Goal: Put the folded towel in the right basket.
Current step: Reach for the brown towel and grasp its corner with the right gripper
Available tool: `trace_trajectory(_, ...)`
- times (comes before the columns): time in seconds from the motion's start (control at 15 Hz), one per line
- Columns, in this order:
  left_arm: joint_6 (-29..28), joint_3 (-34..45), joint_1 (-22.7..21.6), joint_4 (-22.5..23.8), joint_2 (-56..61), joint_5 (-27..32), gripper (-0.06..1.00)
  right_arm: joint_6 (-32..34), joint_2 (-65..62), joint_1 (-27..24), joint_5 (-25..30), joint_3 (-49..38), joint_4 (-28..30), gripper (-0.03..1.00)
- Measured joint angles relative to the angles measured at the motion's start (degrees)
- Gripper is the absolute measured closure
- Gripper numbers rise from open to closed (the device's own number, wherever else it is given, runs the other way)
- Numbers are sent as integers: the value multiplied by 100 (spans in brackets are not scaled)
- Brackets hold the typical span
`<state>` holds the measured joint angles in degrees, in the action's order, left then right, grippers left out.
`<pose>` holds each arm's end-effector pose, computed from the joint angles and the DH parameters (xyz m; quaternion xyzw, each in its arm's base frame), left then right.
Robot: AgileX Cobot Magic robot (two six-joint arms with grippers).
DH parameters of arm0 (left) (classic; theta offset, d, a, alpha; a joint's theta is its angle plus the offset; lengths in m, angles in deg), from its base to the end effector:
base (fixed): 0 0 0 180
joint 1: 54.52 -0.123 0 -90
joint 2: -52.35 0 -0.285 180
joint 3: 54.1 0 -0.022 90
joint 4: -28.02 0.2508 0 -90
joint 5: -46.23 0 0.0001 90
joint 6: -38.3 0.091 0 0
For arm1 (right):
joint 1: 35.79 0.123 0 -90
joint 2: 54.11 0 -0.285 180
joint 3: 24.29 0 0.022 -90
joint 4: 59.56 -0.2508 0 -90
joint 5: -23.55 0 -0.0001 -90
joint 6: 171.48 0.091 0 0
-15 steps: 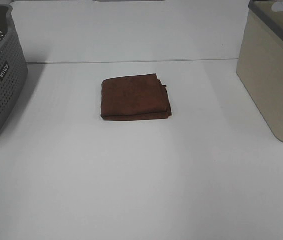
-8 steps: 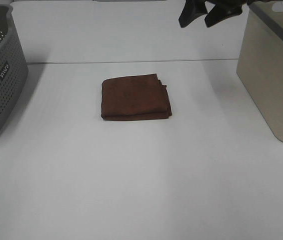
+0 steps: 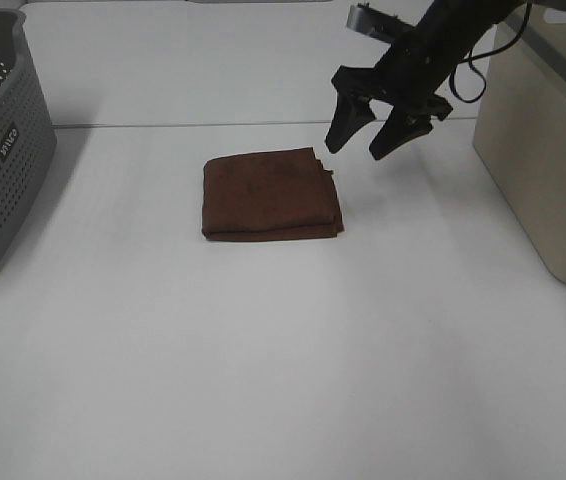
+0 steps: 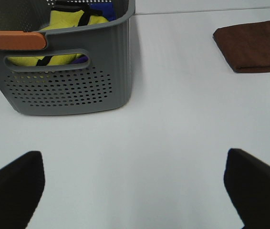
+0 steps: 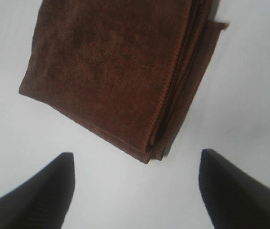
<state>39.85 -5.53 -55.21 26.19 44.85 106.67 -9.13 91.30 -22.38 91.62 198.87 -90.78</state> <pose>-0.0054 -0.0026 0.2778 0.0070 0.8503 -0.0057 0.5263 0.4783 0.1590 0.1753 -0.1808 0.9458 0.2540 0.0907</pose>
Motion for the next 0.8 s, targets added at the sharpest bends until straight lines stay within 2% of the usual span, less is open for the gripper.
trace_trajectory(0.27,0,0,0,0,0,0,-2,-46,441,0,-183,46,-430,28)
trace_trajectory(0.6,0,0,0,0,0,0,-2,-46,945,0,-625,178,-539,28)
trace_trajectory(0.8,0,0,0,0,0,0,-2,-195,1094,0,-791,218,-802,28)
